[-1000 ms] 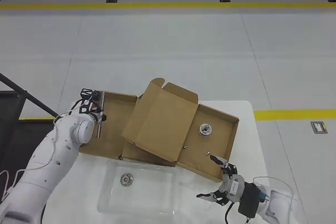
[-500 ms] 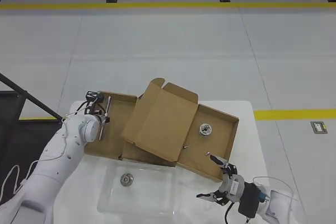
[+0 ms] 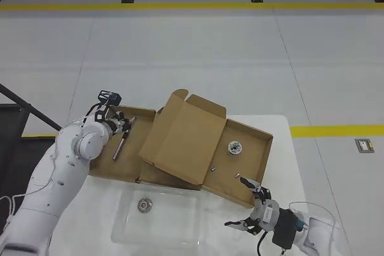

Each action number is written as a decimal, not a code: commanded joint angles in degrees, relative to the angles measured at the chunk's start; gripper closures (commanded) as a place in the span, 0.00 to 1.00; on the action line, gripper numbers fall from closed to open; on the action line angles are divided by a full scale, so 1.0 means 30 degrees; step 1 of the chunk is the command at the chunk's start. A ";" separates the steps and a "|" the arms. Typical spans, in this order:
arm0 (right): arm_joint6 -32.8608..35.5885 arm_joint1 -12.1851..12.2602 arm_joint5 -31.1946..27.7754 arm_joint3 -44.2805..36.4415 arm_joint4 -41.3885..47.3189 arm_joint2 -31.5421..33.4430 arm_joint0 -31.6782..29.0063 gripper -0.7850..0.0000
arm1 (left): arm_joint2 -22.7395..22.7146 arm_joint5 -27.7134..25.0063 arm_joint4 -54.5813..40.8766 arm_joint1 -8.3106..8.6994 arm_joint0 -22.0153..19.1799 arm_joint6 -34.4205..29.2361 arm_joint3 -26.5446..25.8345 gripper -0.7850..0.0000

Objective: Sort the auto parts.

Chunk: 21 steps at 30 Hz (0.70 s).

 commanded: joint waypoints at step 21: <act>-0.0014 0.0000 -0.0002 0.0000 -0.0006 0.0000 -0.0001 0.00 | -0.8177 -0.9919 -0.1856 0.3742 1.4276 -0.8969 -1.8115 0.00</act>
